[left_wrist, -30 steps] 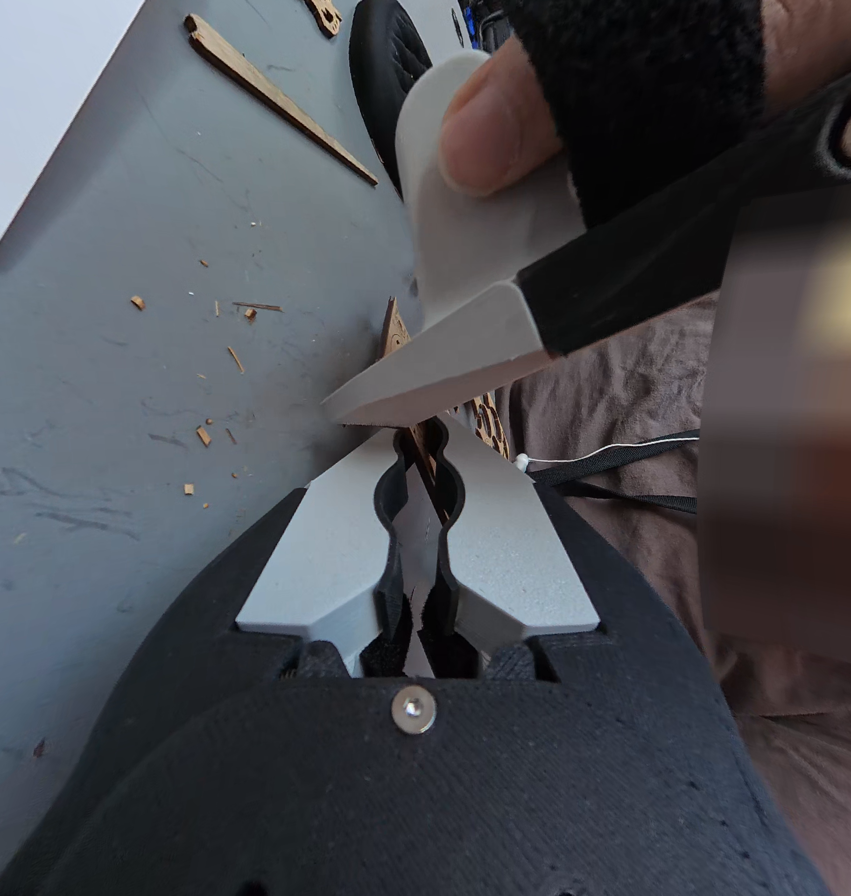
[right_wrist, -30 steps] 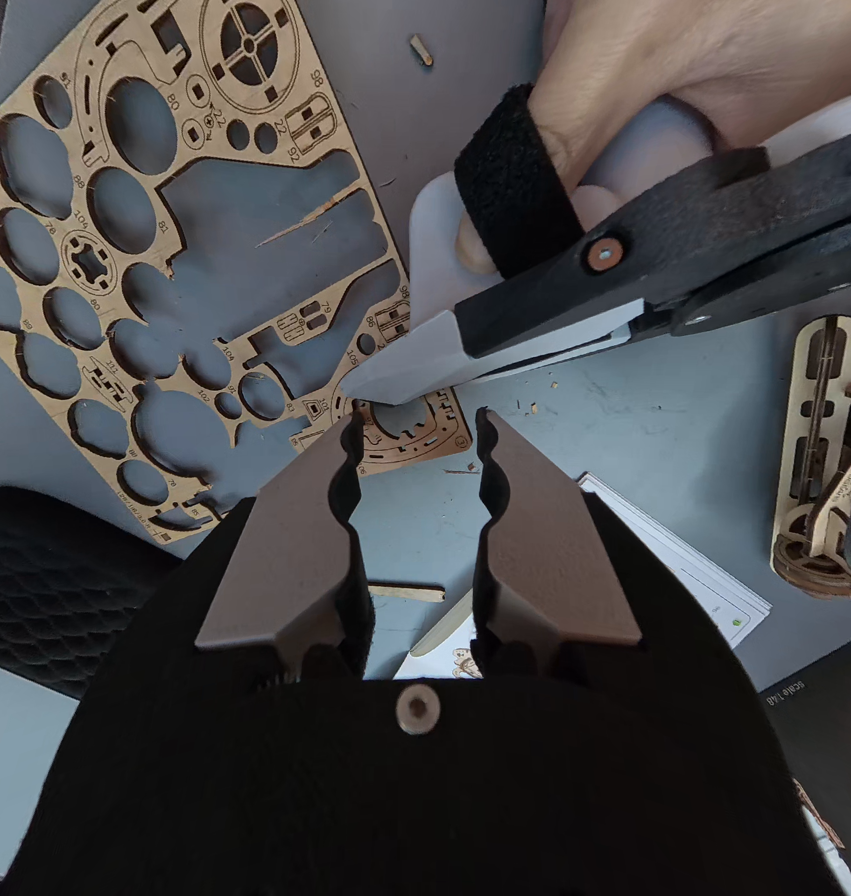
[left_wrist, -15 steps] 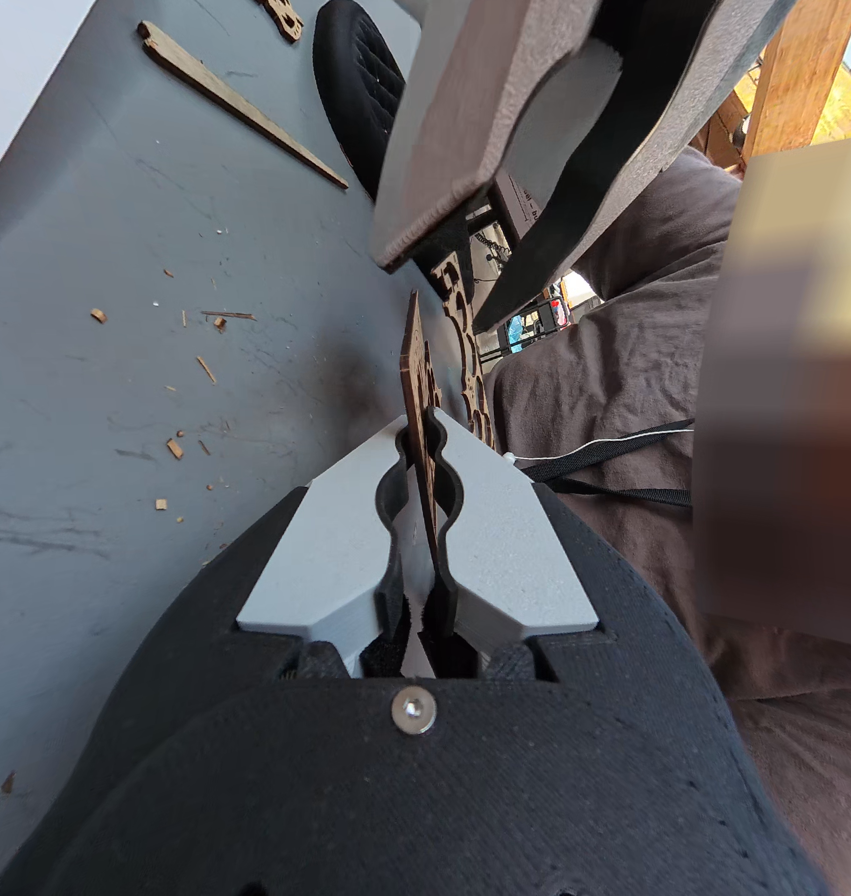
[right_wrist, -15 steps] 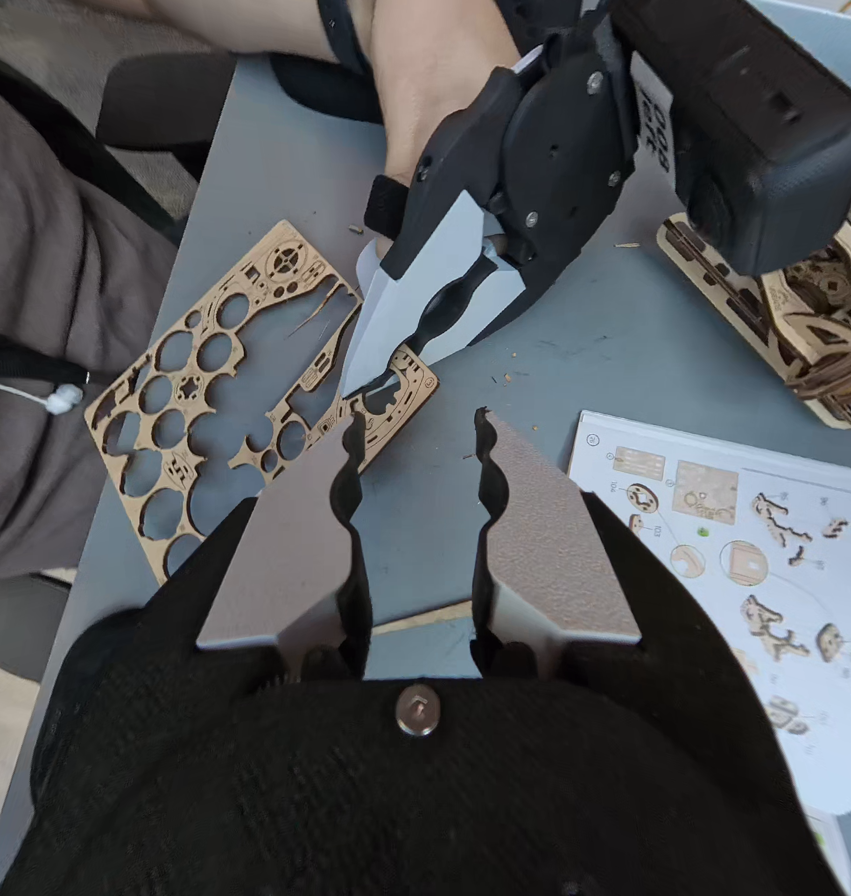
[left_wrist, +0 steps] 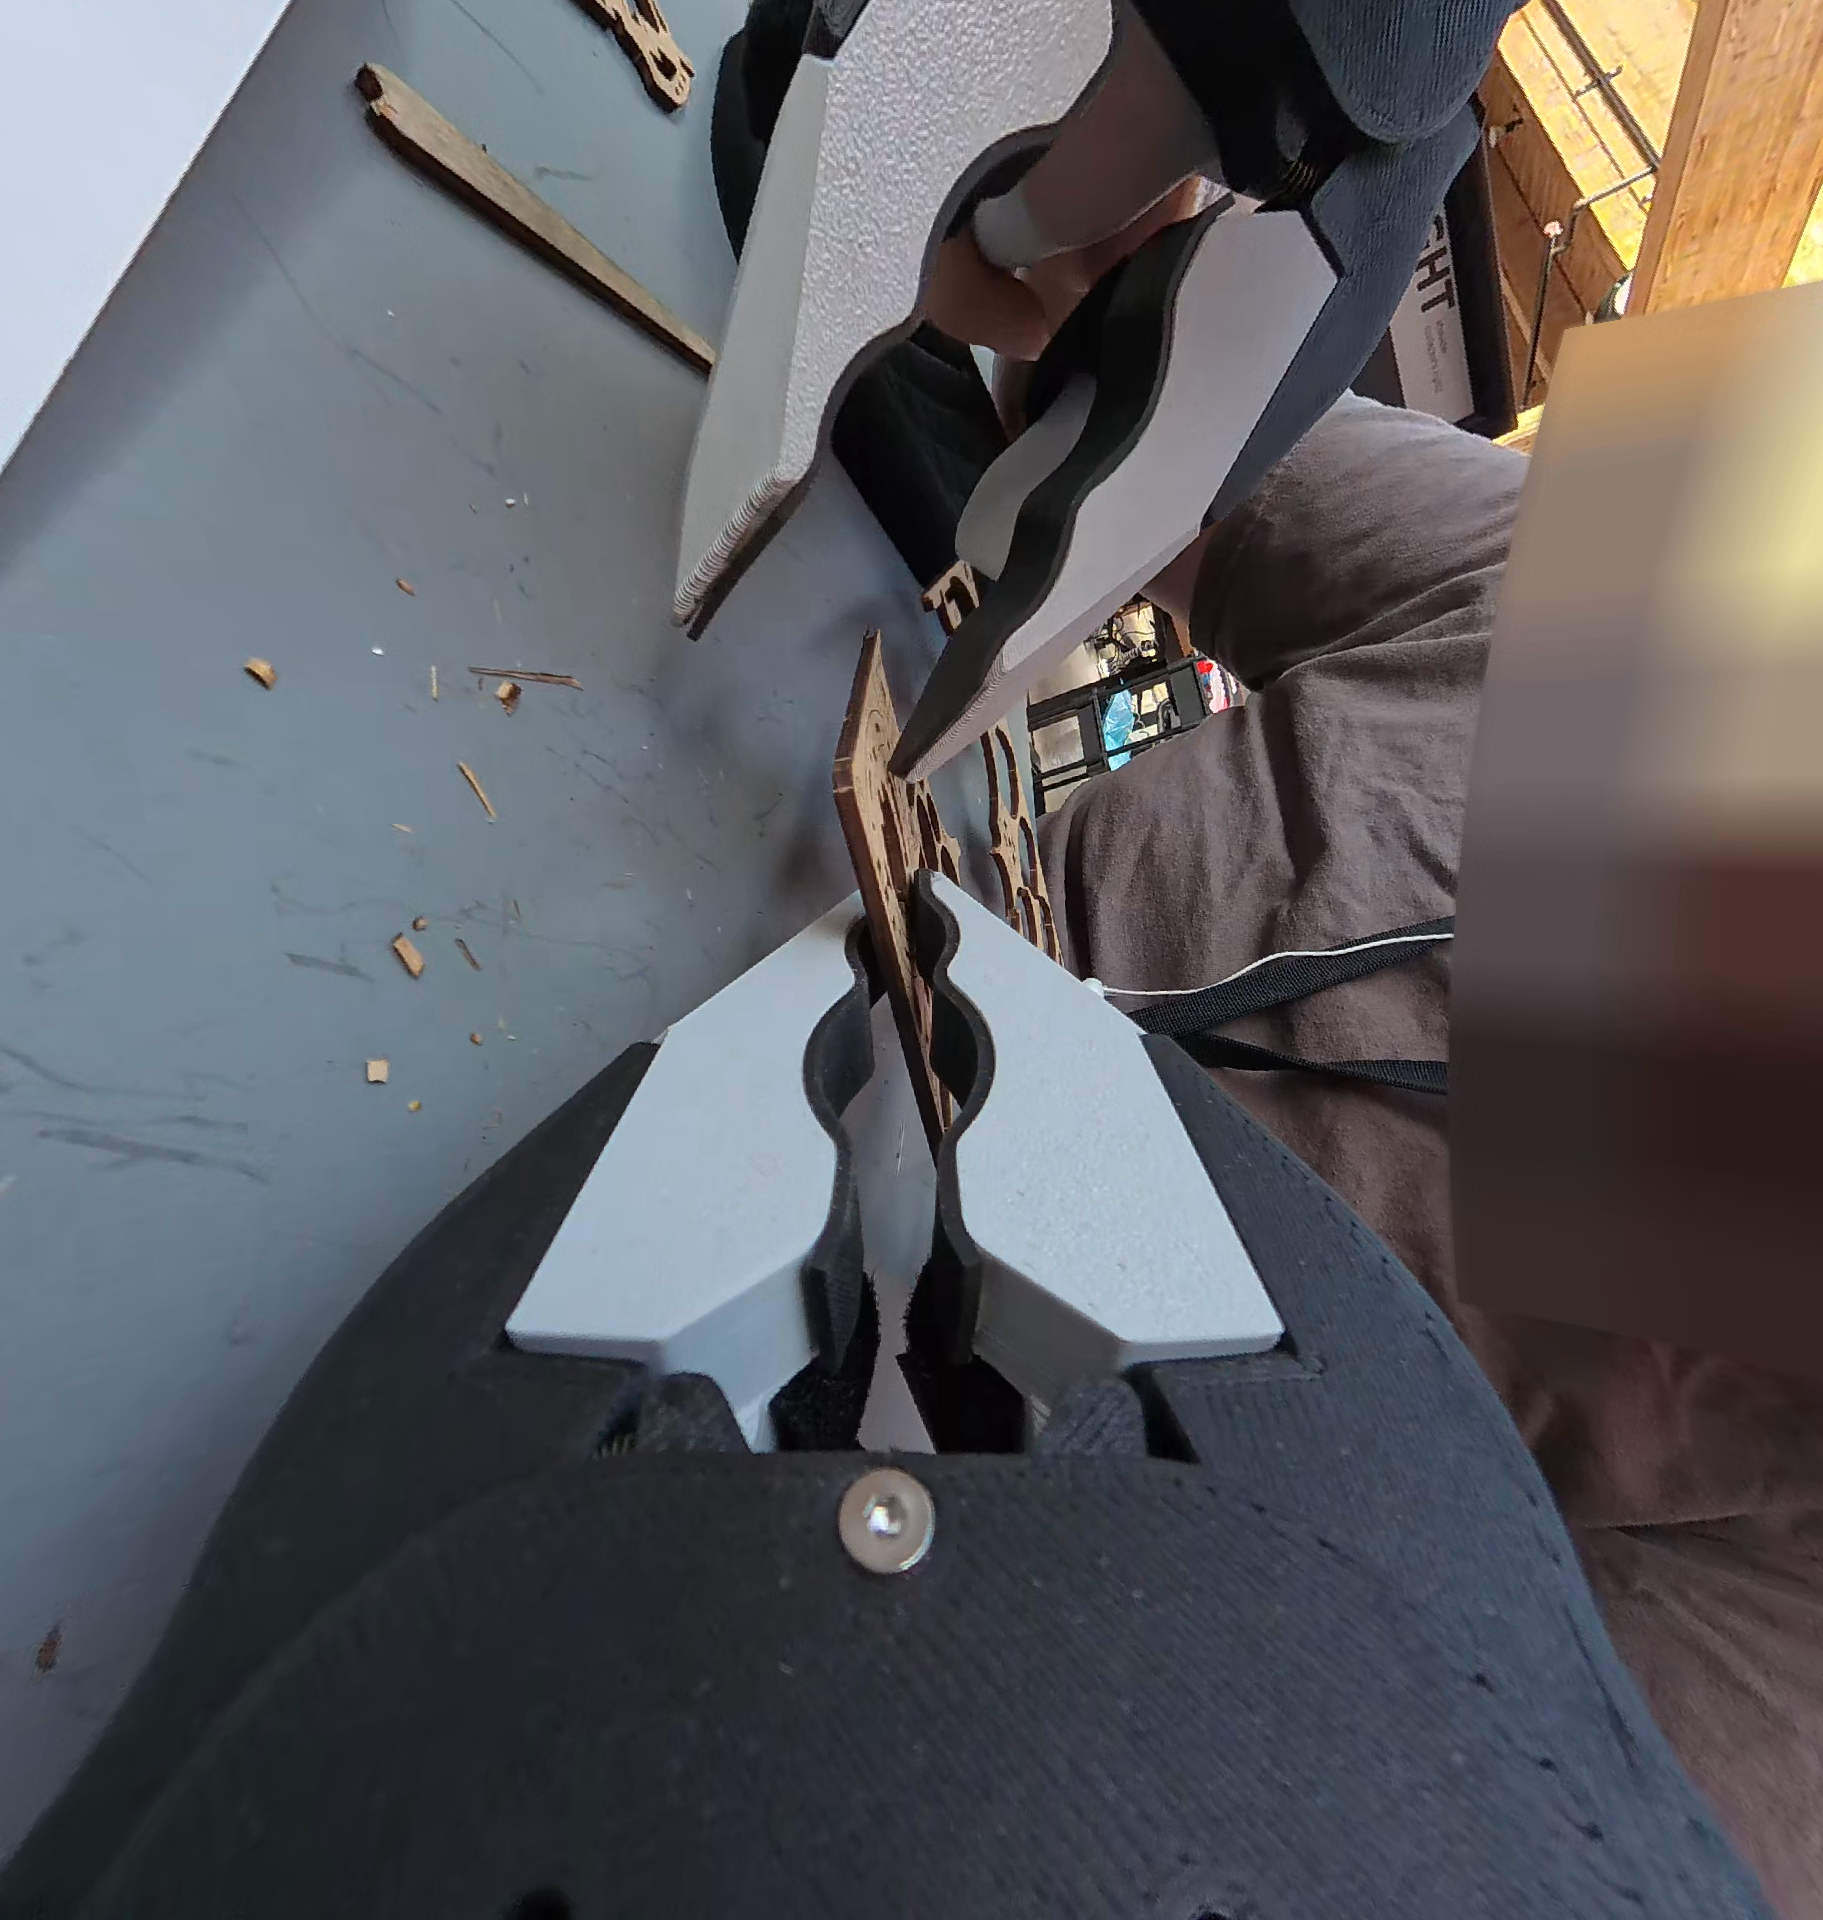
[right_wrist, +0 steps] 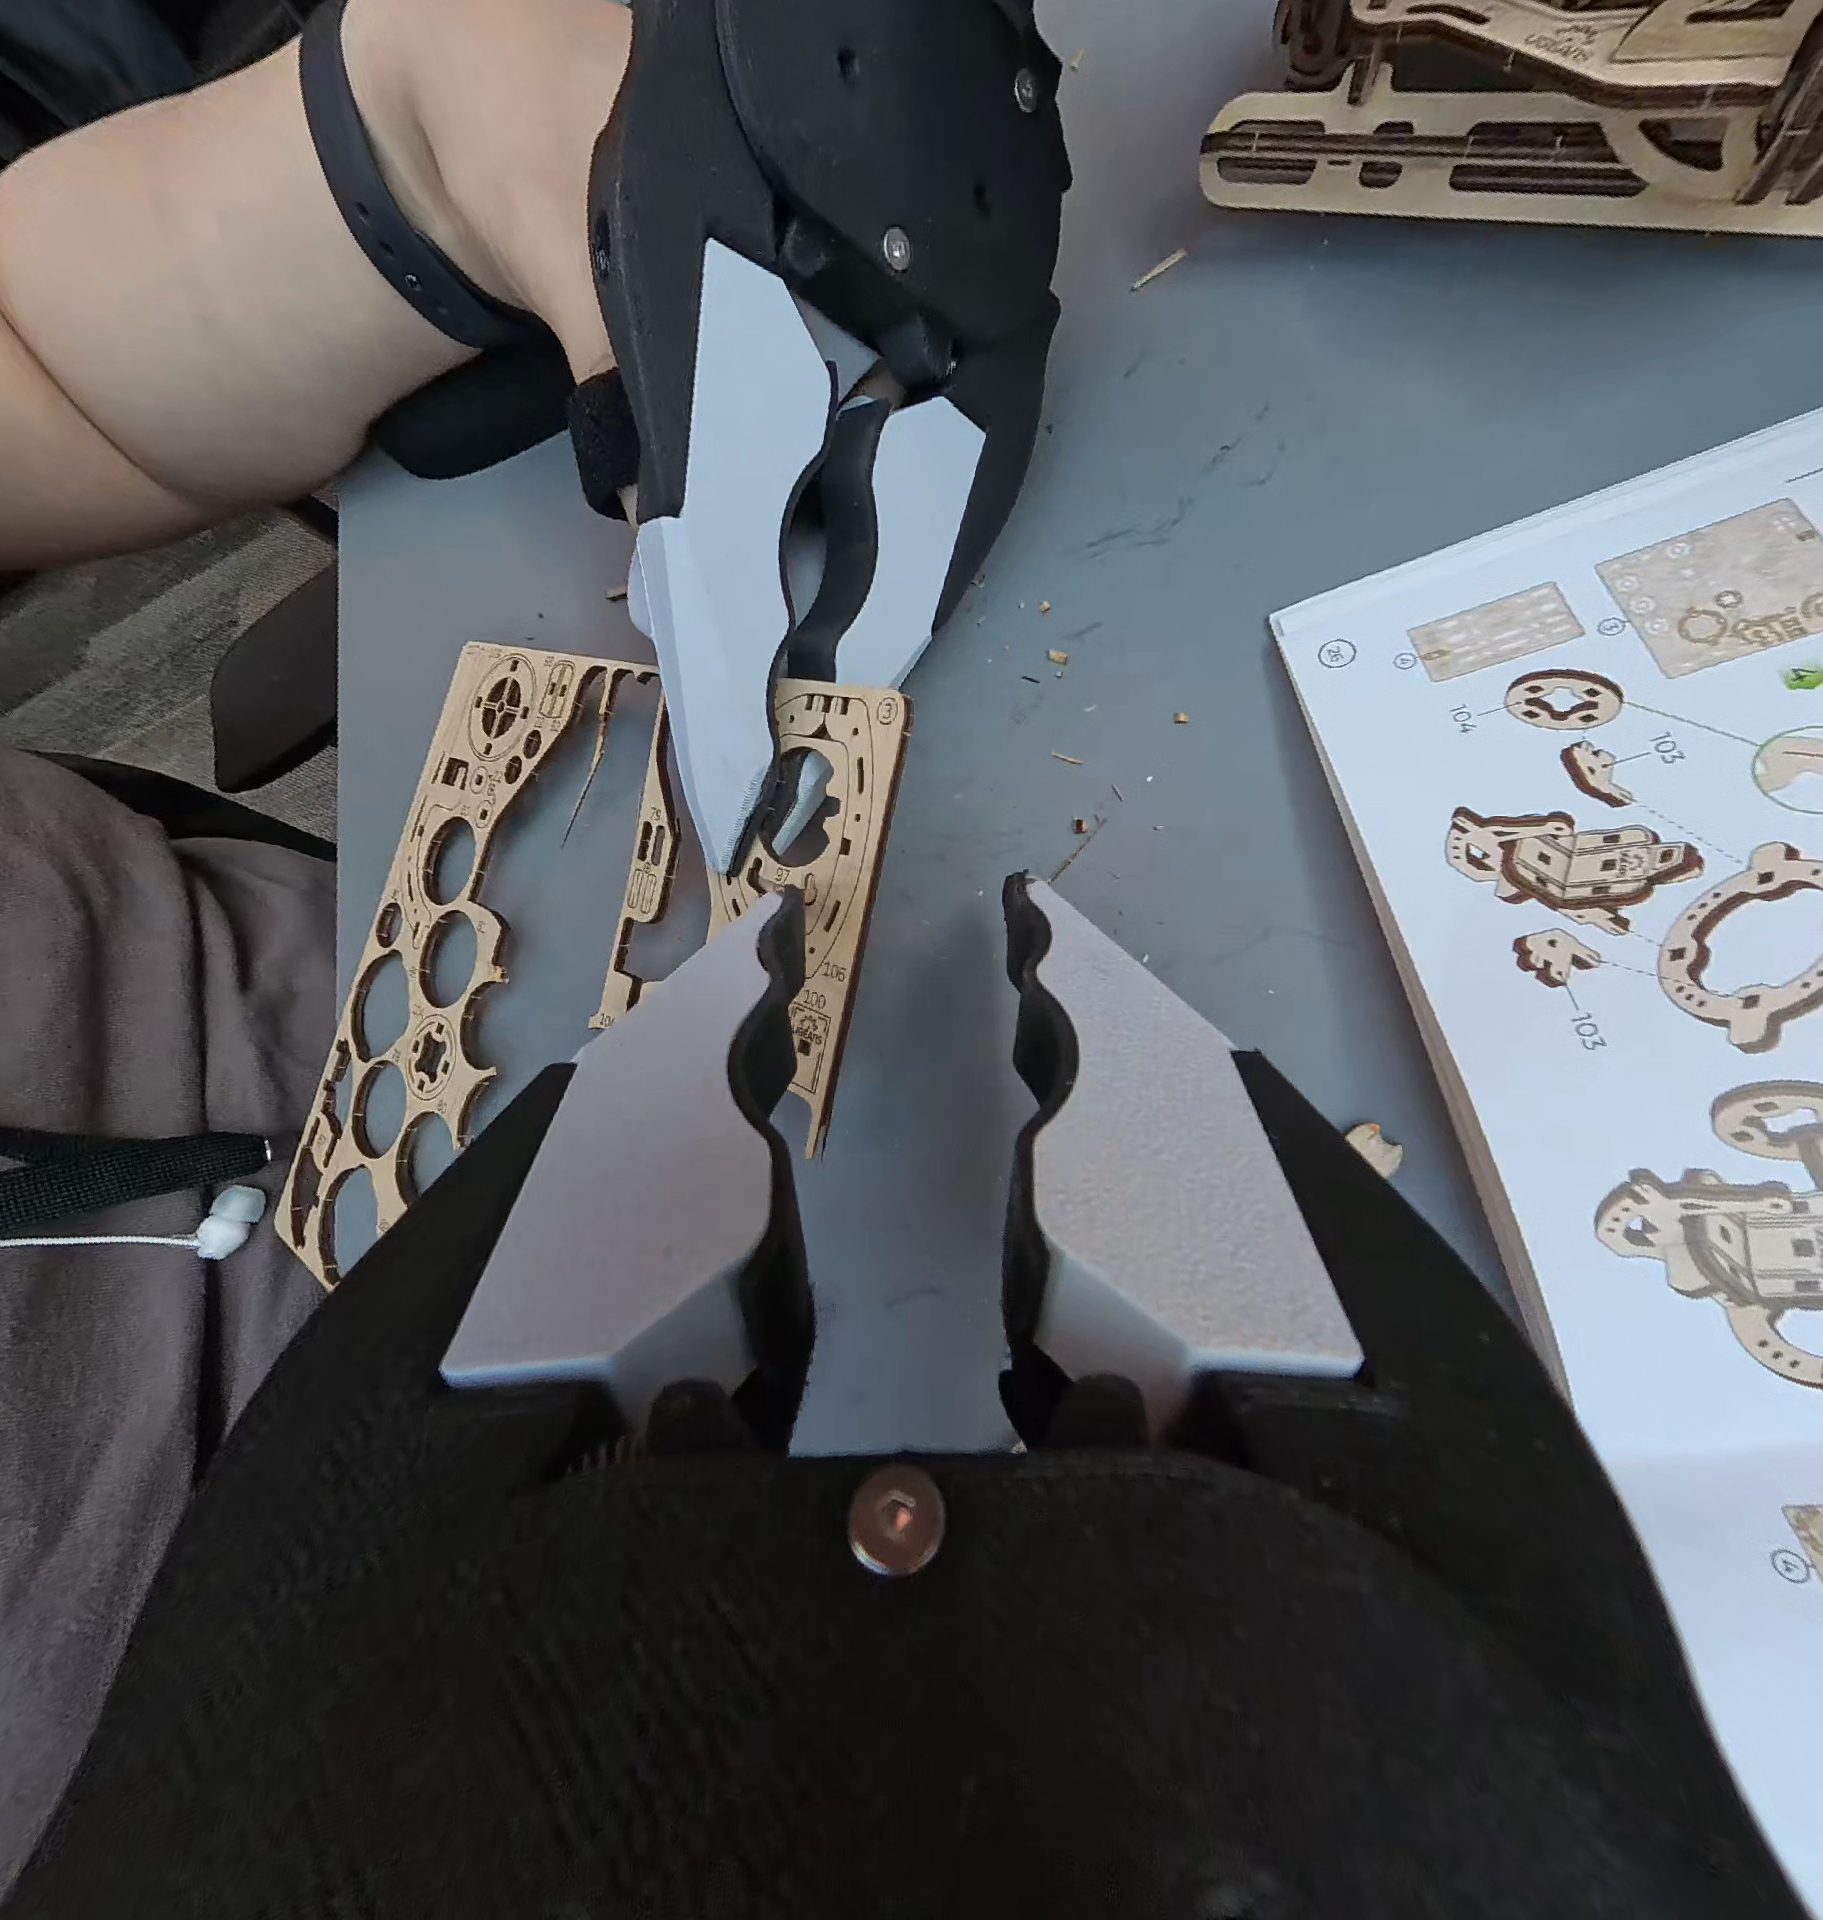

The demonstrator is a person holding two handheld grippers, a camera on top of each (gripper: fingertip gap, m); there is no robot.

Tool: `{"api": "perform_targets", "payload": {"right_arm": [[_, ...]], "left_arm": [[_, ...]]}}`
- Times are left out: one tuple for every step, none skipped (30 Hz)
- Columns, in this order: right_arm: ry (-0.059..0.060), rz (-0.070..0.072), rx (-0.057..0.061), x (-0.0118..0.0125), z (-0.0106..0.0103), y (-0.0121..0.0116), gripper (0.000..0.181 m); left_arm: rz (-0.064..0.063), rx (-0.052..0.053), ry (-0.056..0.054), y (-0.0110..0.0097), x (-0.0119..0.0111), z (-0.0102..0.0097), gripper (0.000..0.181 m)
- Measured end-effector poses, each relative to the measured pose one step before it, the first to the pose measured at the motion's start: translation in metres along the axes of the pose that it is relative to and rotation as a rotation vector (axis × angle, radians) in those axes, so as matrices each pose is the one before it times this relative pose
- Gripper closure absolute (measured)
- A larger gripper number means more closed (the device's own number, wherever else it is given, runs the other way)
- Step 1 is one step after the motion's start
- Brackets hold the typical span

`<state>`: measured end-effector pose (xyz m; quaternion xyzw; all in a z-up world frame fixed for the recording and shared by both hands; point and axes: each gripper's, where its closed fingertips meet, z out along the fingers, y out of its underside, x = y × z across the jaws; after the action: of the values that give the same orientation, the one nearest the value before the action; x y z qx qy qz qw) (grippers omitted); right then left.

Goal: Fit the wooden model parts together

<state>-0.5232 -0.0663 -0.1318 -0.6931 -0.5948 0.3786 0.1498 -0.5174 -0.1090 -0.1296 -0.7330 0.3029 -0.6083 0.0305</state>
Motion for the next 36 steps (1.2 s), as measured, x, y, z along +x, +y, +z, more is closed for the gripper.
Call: {"api": "perform_targets", "payload": {"right_arm": [[0.004, 0.0039, -0.0011, 0.00011, 0.00026, 0.00036, 0.143], [0.0019, 0.0125, -0.0021, 0.00002, 0.00014, 0.00042, 0.143], [-0.0024, 0.0157, -0.0018, -0.00035, 0.00013, 0.00046, 0.143], [0.0051, 0.0151, 0.0004, 0.00088, 0.00019, 0.00032, 0.143], [0.0051, 0.0136, 0.0038, 0.00075, 0.00006, 0.00005, 0.143], [0.002, 0.026, 0.0037, 0.00034, 0.00025, 0.00056, 0.143], [-0.0012, 0.0373, 0.0015, -0.00026, 0.00032, 0.00081, 0.142], [0.0101, 0.0498, 0.0, 0.00165, 0.00034, 0.0013, 0.141], [-0.0004, 0.0522, 0.0001, 0.00037, 0.00057, 0.00161, 0.141], [-0.0119, 0.0457, 0.0018, -0.00109, 0.00025, 0.00126, 0.141], [-0.013, 0.0337, 0.0036, -0.001, 0.0001, 0.00085, 0.14], [-0.0113, 0.0273, 0.0003, -0.00132, 0.00031, 0.00148, 0.137], [-0.0145, 0.0168, -0.0039, -0.00235, 0.00063, 0.00228, 0.137], [-0.0032, 0.0071, 0.0017, -0.00113, 0.00039, 0.00118, 0.139], [0.0143, -0.0068, 0.0087, 0.00119, -0.00016, -0.00037, 0.14], [0.0123, -0.0074, 0.0069, 0.00065, -0.00003, -0.00034, 0.14], [0.0051, 0.0003, 0.0042, 0.00006, -0.00001, 0.00008, 0.14], [0.0023, 0.0038, 0.0055, 0.00005, 0.00001, -0.00009, 0.14], [0.0017, 0.0006, 0.005, 0.00008, -0.00013, 0.00021, 0.14], [0.0003, 0.0012, 0.004, -0.00003, -0.00019, 0.0, 0.14], [0.0001, 0.0024, 0.0042, -0.00032, -0.00006, 0.00002, 0.14], [0.0004, 0.0056, 0.0054, -0.00031, 0.00011, -0.00027, 0.14], [-0.0017, 0.0039, 0.0051, -0.00108, 0.00028, -0.00041, 0.143], [-0.0007, -0.0027, 0.003, -0.00153, 0.00043, -0.00012, 0.148], [-0.0033, -0.0013, -0.0007, -0.00226, 0.00102, 0.00023, 0.156], [-0.0043, 0.0001, -0.0142, -0.00217, 0.00102, 0.00118, 0.162], [0.0108, -0.0055, -0.0251, -0.00059, 0.00029, 0.00185, 0.162], [0.0086, -0.0096, -0.0294, -0.00097, -0.00066, 0.00173, 0.162], [0.0065, -0.0058, -0.0335, -0.00093, -0.00064, 0.00183, 0.161], [0.0052, -0.0086, -0.0338, -0.00051, -0.00012, 0.00229, 0.158], [-0.0182, -0.0191, -0.0296, -0.00343, 0.00055, 0.00165, 0.158], [-0.0267, -0.0177, -0.025, -0.00343, -0.00004, 0.00221, 0.157], [-0.0367, 0.0118, -0.0032, -0.00218, -0.00103, -0.00058, 0.156], [-0.0654, 0.0083, 0.0114, -0.00446, -0.00206, -0.00219, 0.156], [-0.0551, 0.0051, 0.0258, -0.00236, -0.00285, -0.00264, 0.156], [-0.0387, 0.0132, 0.0458, 0.00041, -0.00417, -0.0045, 0.156]], "left_arm": [[-0.0017, 0.0001, -0.0013, -0.00001, -0.00028, 0.00003, 0.18], [-0.0004, -0.0003, -0.0016, 0.00004, -0.00019, -0.00002, 0.18], [0.0001, 0.0001, -0.0006, -0.00002, -0.00009, 0.00001, 0.18], [0.0001, 0.0001, -0.0019, -0.00006, -0.00019, -0.00002, 0.18], [-0.0008, 0.0015, -0.0015, -0.00028, -0.00027, -0.00014, 0.18], [-0.0014, 0.001, 0.0002, -0.00006, -0.00004, -0.00021, 0.18], [0.0024, 0.0003, -0.0008, 0.00004, 0.00008, -0.00008, 0.18], [0.0027, 0.0017, -0.0042, -0.00024, -0.00025, -0.00004, 0.179], [-0.0022, 0.0, -0.0021, 0.00005, -0.00044, 0.00004, 0.18], [-0.0037, -0.0005, 0.0015, 0.00004, -0.00011, 0.0, 0.18], [-0.0014, 0.0011, -0.002, -0.00027, -0.00037, 0.00004, 0.18], [0.0007, 0.0054, 0.0028, -0.00084, 0.00053, -0.00001, 0.18], [-0.0003, 0.0051, 0.0019, -0.00068, 0.00023, -0.00028, 0.18], [-0.0011, 0.0016, -0.001, -0.00003, -0.00018, -0.00023, 0.18], [-0.0007, -0.0002, -0.0021, 0.00006, -0.00033, 0.00001, 0.18], [-0.0005, -0.001, -0.0017, 0.00001, -0.00024, -0.00001, 0.18], [-0.0007, -0.0002, -0.0004, 0.00007, -0.00009, 0.00001, 0.18], [0.001, 0.0, -0.0012, 0.00012, 0.00003, -0.00008, 0.18], [0.0029, 0.0006, -0.002, -0.00001, 0.00001, 0.00003, 0.18], [0.0055, 0.0008, -0.0003, -0.00003, 0.00051, -0.00001, 0.18], [0.0053, 0.0003, 0.0011, 0.00015, 0.00061, -0.0002, 0.18], [0.0012, 0.0002, 0.002, 0.00013, 0.0006, -0.00007, 0.18], [-0.0027, 0.0019, 0.0022, -0.00015, 0.00048, -0.00014, 0.179], [-0.0032, 0.0045, -0.0046, -0.00052, -0.00066, -0.00027, 0.179], [-0.0026, 0.0022, -0.0081, -0.00031, -0.00109, 0.00006, 0.179], [-0.0006, -0.0025, -0.0076, 0.00057, -0.0008, 0.00054, 0.178], [0.0009, -0.0075, 0.0002, 0.00117, 0.00021, 0.0008, 0.178], [0.0022, -0.0058, 0.0046, 0.00072, 0.00102, 0.00102, 0.179], [0.0056, -0.008, 0.0015, 0.00097, 0.00071, 0.00136, 0.179], [0.0084, -0.0136, 0.0024, 0.00192, 0.00108, 0.00133, 0.179], [0.0096, -0.0178, 0.0107, 0.0026, 0.00217, 0.00129, 0.179], [0.0085, -0.015, 0.0062, 0.00228, 0.00157, 0.00124, 0.18], [0.01, -0.0037, 0.0106, 0.00047, 0.0022, 0.00061, 0.181], [0.0092, 0.0084, 0.0181, -0.00121, 0.00339, -0.0009, 0.181], [0.0095, 0.0145, 0.0106, -0.00205, 0.00228, -0.00153, 0.181], [0.0126, 0.0065, 0.003, -0.0009, 0.00121, -0.00114, 0.181]]}}
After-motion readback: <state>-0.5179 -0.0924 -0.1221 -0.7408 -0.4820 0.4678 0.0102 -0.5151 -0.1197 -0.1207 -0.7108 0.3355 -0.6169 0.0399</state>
